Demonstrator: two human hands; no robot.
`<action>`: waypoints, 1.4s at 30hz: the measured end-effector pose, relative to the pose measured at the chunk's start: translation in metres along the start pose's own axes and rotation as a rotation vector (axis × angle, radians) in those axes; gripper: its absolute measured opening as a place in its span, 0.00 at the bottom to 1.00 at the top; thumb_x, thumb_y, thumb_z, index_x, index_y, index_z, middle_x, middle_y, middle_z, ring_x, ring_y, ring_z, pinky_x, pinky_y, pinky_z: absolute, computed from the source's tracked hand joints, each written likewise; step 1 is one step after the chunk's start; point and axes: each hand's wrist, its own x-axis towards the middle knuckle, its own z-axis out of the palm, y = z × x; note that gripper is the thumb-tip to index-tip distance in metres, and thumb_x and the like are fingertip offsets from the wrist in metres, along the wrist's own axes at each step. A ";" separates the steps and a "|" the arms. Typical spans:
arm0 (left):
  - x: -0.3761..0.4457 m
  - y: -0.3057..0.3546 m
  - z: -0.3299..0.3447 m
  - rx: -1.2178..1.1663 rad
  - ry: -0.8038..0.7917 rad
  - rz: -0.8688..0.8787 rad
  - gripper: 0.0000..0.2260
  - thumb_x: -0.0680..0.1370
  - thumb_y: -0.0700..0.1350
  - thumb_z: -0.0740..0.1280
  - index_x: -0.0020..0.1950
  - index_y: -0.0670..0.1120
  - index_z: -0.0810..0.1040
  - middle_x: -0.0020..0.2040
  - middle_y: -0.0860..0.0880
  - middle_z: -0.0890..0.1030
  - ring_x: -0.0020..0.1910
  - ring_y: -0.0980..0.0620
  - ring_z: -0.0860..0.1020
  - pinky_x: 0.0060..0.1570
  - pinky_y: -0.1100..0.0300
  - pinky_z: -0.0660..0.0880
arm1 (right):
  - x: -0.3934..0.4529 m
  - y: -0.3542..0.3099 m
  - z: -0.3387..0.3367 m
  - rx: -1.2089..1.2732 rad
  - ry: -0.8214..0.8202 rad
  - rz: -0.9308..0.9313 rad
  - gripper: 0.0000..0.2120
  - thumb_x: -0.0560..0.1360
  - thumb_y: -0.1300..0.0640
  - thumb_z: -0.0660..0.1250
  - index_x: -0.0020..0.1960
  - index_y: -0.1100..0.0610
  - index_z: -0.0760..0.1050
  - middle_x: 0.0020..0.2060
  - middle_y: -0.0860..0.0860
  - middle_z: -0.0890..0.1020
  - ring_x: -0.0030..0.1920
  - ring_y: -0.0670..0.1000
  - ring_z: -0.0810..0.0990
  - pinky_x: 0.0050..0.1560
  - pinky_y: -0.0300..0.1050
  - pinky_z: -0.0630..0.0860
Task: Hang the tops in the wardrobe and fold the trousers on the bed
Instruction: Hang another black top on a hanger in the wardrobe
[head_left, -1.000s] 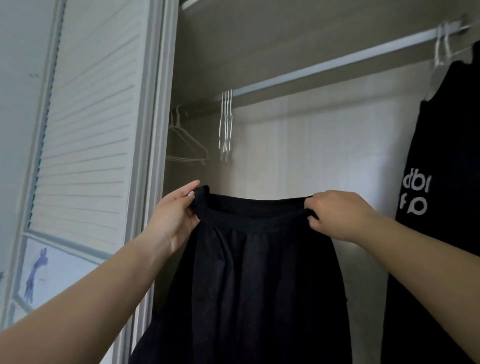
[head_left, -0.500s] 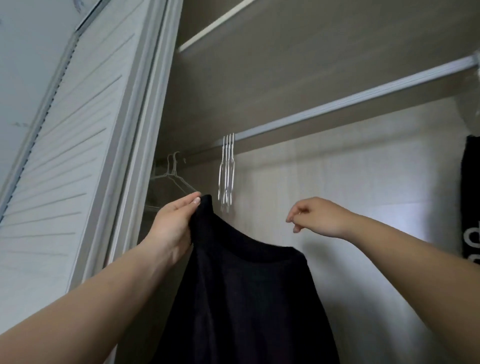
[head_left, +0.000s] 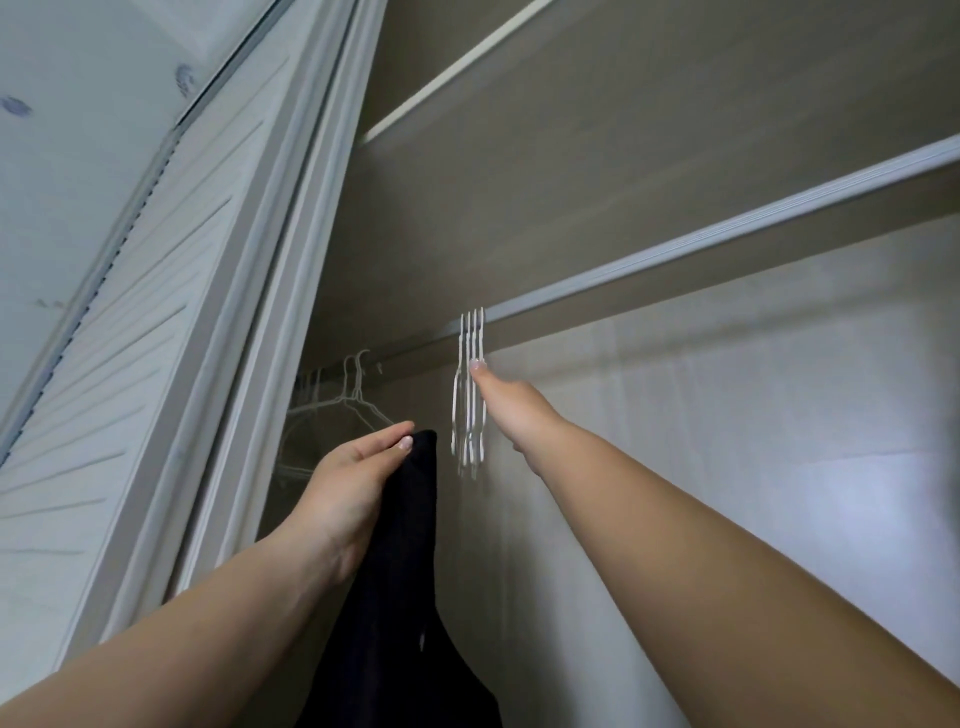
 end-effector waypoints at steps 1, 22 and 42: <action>0.000 0.000 -0.001 0.002 0.000 0.001 0.11 0.79 0.39 0.64 0.59 0.46 0.80 0.47 0.46 0.86 0.43 0.53 0.84 0.38 0.62 0.78 | 0.001 0.001 0.003 0.007 0.004 0.000 0.31 0.79 0.38 0.54 0.70 0.61 0.67 0.63 0.57 0.75 0.61 0.59 0.74 0.59 0.48 0.69; -0.032 -0.007 0.019 -0.054 -0.125 -0.139 0.08 0.78 0.41 0.65 0.53 0.43 0.82 0.47 0.43 0.85 0.43 0.50 0.85 0.36 0.61 0.80 | -0.040 0.020 -0.012 0.184 0.446 -0.224 0.15 0.82 0.51 0.50 0.60 0.54 0.72 0.62 0.53 0.69 0.55 0.55 0.79 0.62 0.55 0.71; -0.117 -0.054 0.021 0.996 -0.626 0.040 0.10 0.77 0.38 0.67 0.42 0.53 0.80 0.41 0.58 0.80 0.41 0.63 0.76 0.44 0.75 0.68 | -0.321 0.126 -0.086 -0.292 0.328 -0.131 0.17 0.73 0.54 0.56 0.56 0.52 0.79 0.39 0.41 0.80 0.40 0.41 0.78 0.49 0.50 0.78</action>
